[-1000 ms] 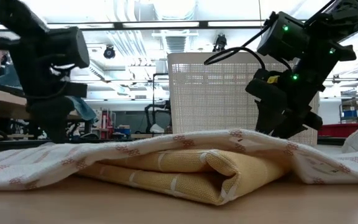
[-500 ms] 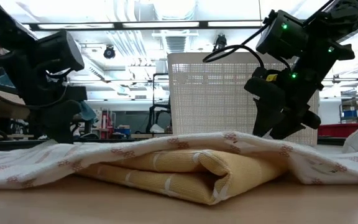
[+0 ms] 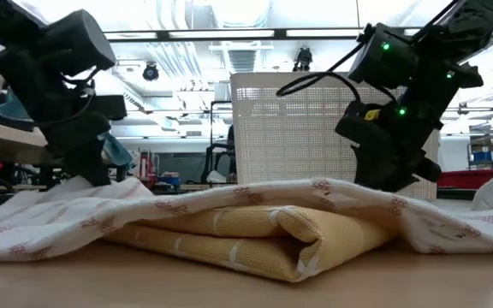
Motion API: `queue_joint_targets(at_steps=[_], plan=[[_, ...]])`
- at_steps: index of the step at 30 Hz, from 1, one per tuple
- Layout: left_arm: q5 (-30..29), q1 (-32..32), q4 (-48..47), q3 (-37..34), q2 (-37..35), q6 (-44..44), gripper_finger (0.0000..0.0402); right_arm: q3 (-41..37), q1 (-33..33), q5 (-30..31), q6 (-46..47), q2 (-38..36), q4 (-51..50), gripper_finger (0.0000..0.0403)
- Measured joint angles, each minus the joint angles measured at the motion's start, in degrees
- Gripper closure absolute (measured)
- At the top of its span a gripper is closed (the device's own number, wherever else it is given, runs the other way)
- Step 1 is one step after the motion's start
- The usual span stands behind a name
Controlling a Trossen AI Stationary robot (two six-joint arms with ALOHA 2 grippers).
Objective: Fold towel
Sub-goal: Fold the brown patterned towel
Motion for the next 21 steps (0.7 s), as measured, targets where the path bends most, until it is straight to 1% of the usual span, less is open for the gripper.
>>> queue_joint_targets(at_steps=[5, 6, 13, 21], plan=[[-0.5, -2.7, -3.0, 1.8, -0.1, -0.8, 0.0401, 1.3, -0.4, -1.4, -1.1, 1.8, 0.1, 0.0380], [-0.6, -3.3, -4.4, 2.3, -0.1, -1.2, 0.0401, 1.4, -0.1, -1.7, -1.6, 1.4, 0.0, 0.0390], [-2.2, -8.4, -17.4, 7.4, -0.1, -6.7, 0.0401, 1.3, 3.8, -1.8, -4.2, -4.7, -2.0, 0.0399], [-2.9, -14.4, -22.6, 12.3, -0.1, -9.4, 0.0401, 1.5, 10.6, -2.6, -3.5, -9.1, -4.6, 0.0401]])
